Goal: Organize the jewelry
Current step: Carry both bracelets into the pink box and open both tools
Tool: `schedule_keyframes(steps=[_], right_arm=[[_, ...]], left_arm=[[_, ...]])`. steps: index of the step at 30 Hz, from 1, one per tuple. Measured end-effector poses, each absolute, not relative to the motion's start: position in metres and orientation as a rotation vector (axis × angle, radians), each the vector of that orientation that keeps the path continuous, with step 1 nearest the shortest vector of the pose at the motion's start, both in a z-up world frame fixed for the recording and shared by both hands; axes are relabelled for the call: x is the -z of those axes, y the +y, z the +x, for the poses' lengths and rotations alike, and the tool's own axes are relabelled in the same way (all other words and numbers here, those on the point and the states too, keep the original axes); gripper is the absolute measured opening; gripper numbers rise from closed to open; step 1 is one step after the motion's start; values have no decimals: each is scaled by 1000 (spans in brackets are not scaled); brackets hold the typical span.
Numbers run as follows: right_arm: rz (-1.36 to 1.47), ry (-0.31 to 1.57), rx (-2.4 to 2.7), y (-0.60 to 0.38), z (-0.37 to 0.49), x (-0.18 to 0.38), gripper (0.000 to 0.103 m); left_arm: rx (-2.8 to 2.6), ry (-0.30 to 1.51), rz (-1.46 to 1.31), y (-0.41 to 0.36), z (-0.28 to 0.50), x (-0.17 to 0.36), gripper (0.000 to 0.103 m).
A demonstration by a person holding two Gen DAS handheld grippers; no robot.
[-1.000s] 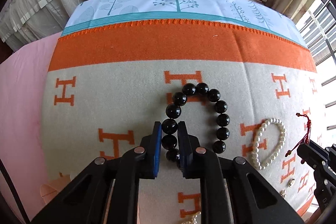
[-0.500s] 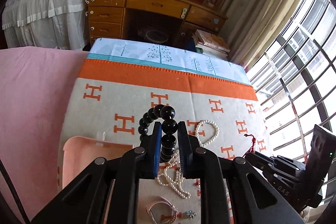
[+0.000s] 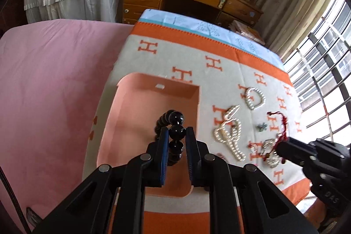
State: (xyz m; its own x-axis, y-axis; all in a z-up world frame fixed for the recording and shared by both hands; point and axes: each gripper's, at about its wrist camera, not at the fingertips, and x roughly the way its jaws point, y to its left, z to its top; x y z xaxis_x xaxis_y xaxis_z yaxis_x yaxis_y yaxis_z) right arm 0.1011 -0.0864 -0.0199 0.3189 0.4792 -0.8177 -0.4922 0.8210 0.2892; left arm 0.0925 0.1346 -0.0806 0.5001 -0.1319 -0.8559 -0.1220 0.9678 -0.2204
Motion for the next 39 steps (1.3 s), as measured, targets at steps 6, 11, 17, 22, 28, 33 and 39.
schedule_keyframes(steps=[6,11,17,22,28,33,39], right_arm=[[-83,1071,-670,-56,89,23,7],[-100,1067,-665,-40,92,24,7],[-121,1066,-677,-18,99,24,7],[-145,1068,-705,12,109,22,7],[-184,1095,-721,46,117,33,7],[-230,1155,-700,66,122,56,8],[-213,1249,-690,66,126,78,13]], left_arm=[[-114,1057,-252,149,78,109,13],[-180,1007,-200,147,63,112,26],[-239,930,-197,146,46,104,84],[-254,902,-206,152,35,98,84],[-298,889,-258,172,23,99,84],[-310,891,-299,185,21,102,84],[-307,897,-307,188,22,104,84]])
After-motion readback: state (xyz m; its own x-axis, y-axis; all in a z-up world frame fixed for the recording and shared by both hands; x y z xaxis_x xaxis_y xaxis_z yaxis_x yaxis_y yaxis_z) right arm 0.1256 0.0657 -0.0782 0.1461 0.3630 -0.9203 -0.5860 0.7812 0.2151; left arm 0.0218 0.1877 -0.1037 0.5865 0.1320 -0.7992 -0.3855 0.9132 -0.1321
